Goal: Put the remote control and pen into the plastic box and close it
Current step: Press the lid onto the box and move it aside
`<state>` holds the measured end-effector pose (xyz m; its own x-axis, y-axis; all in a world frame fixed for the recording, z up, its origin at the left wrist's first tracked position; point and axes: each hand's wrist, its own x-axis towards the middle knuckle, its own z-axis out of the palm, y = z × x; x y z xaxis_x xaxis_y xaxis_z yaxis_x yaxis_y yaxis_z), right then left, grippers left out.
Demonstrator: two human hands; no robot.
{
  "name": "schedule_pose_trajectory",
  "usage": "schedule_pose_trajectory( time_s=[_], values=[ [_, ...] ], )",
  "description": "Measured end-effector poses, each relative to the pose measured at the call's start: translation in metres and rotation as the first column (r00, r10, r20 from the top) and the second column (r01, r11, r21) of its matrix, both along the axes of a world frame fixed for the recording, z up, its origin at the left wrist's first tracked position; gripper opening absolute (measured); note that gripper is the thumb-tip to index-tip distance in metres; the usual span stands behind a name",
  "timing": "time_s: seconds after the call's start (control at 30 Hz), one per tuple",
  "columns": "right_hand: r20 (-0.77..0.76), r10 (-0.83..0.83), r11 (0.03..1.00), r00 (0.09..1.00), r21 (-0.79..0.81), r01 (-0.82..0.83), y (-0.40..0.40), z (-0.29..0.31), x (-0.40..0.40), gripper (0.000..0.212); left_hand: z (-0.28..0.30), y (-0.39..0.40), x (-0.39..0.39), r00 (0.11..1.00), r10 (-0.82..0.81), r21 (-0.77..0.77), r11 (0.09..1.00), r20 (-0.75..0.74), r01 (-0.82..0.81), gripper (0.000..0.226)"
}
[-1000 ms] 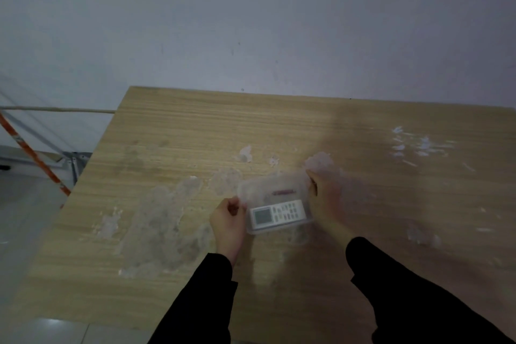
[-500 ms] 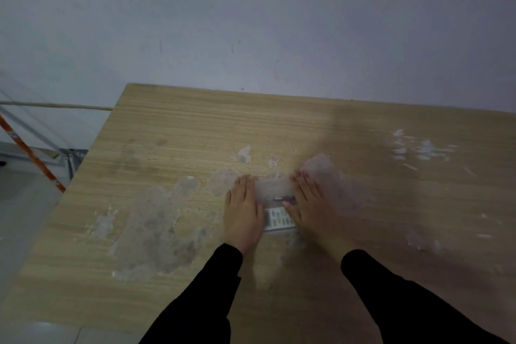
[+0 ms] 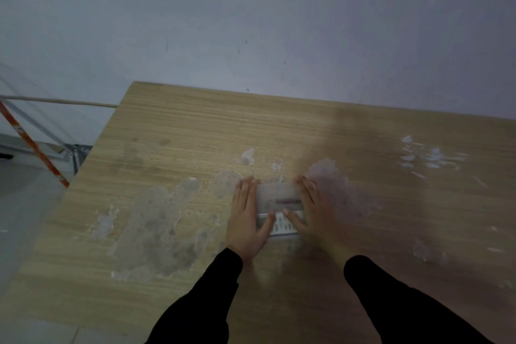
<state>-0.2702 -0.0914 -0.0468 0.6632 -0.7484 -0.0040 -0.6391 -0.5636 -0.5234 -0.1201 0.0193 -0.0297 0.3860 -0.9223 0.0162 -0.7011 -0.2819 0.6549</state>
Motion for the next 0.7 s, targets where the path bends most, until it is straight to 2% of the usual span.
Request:
schedule_pose_trajectory(
  time_s=[0.13, 0.2, 0.3, 0.37, 0.43, 0.57, 0.7],
  values=[
    [-0.026, 0.005, 0.999, 1.000, 0.043, -0.004, 0.000, 0.001, -0.001, 0.076, 0.002, 0.001, -0.002, 0.988, -0.004, 0.094, 0.996, 0.156, -0.011, 0.075],
    [-0.049, -0.007, 1.000, 0.999, 0.023, 0.009, 0.002, 0.003, -0.003, 0.077, 0.005, 0.007, -0.008, 0.974, -0.018, 0.075, 0.997, 0.225, 0.001, 0.069],
    [0.004, -0.058, 0.998, 0.998, -0.008, 0.058, 0.008, 0.010, -0.008, 0.076, 0.006, 0.020, -0.023, 0.921, -0.179, 0.029, 0.983, 0.346, 0.181, 0.061],
    [0.060, -0.055, 0.991, 0.997, -0.120, 0.061, 0.018, 0.015, -0.014, 0.058, 0.007, 0.030, -0.028, 0.885, -0.243, 0.044, 0.968, 0.397, 0.246, 0.053],
    [0.054, -0.026, 0.976, 0.998, -0.213, 0.037, 0.033, 0.016, -0.023, 0.043, 0.005, 0.036, -0.027, 0.868, -0.257, 0.045, 0.964, 0.425, 0.264, 0.041],
    [-0.033, 0.091, 0.967, 0.995, -0.234, -0.096, 0.054, 0.012, -0.033, 0.031, 0.010, 0.041, -0.017, 0.859, -0.262, 0.038, 0.961, 0.439, 0.274, 0.030],
    [-0.005, 0.180, 0.953, 0.984, -0.246, -0.175, 0.050, 0.020, -0.007, 0.025, 0.019, 0.042, 0.006, 0.891, -0.201, 0.057, 0.979, 0.407, 0.195, 0.022]
  ],
)
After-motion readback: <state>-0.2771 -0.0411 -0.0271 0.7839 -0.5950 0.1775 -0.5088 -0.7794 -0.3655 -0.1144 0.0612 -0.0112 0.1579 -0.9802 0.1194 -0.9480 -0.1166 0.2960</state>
